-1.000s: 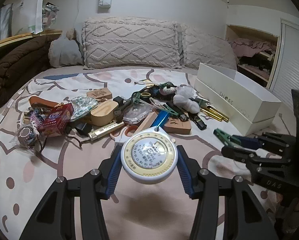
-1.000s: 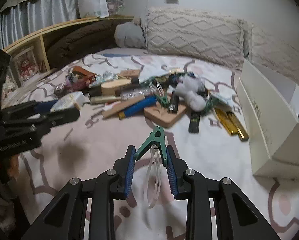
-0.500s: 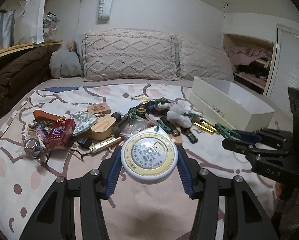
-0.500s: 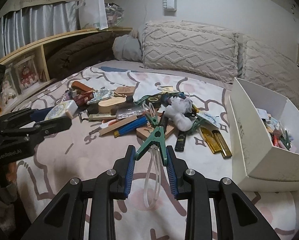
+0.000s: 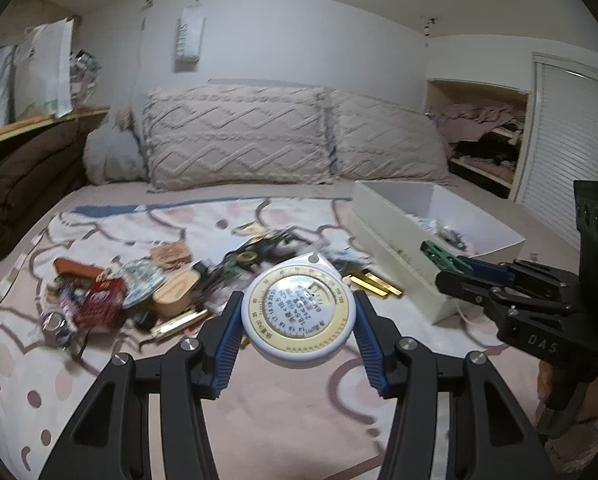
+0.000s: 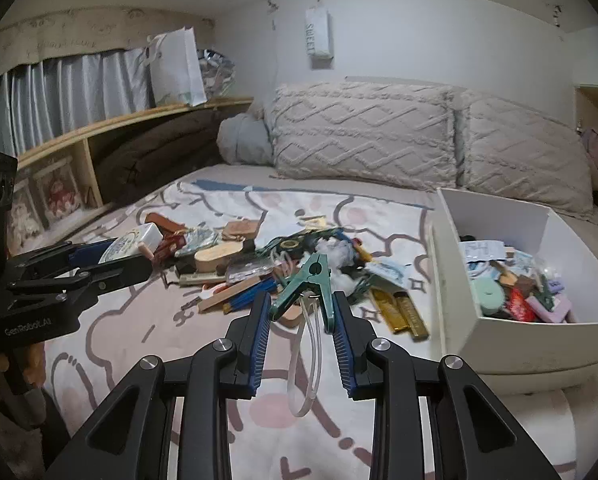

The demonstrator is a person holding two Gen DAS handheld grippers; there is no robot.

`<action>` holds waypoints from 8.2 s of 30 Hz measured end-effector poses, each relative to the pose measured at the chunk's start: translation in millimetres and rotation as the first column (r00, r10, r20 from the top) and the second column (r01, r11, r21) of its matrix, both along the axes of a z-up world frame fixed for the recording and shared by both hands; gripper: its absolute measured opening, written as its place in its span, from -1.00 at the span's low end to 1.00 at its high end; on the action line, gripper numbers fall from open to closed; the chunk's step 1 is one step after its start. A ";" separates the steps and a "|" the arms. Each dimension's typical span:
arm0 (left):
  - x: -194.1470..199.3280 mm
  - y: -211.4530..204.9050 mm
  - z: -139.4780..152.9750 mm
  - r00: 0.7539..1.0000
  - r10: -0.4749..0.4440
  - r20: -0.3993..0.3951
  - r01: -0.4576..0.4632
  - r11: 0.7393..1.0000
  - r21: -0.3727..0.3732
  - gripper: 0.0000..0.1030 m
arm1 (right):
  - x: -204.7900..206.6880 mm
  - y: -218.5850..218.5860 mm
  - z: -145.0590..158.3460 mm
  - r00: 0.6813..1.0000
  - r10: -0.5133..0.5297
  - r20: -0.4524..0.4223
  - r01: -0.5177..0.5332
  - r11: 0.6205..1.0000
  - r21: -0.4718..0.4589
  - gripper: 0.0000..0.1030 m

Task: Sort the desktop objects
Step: 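Lift the tape measure with the left tool while the right tool lifts the clothespin, then carry the tape measure and clothespin with both tools over the white box, then lower the clothespin into the box with right tool while left tool lowers tape measure, then open the left tool to drop the tape measure while right tool releases clothespin, then withdraw both tools from the box back toward the pile on the bed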

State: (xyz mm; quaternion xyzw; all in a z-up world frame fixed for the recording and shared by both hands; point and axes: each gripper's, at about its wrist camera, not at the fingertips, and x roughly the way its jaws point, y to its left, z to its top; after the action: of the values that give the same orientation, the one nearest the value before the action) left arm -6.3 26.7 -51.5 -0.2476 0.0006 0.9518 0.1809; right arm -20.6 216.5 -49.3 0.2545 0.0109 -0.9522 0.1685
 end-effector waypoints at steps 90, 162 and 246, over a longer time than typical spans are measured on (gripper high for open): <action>-225.8 297.4 5.4 0.951 -0.288 0.109 0.290 0.957 0.001 0.02 | -253.4 287.6 6.2 0.861 -0.400 0.315 0.448 0.889 -0.097 -0.41; -314.1 408.4 -60.3 0.941 -0.181 0.286 0.310 0.803 -0.509 0.42 | -268.9 306.9 -48.6 0.837 -0.360 0.413 0.488 0.832 -0.265 -0.01; -211.6 242.7 58.4 0.972 0.006 0.237 0.050 0.972 -0.229 1.00 | -133.6 252.4 59.2 0.788 -0.512 0.341 0.534 0.845 0.037 1.00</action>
State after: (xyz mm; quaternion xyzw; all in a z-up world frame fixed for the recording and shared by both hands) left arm -217.9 269.4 6.8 -0.3785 0.0936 0.9069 0.1598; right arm -154.2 468.9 9.9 0.4016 -0.1183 -0.9032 -0.0946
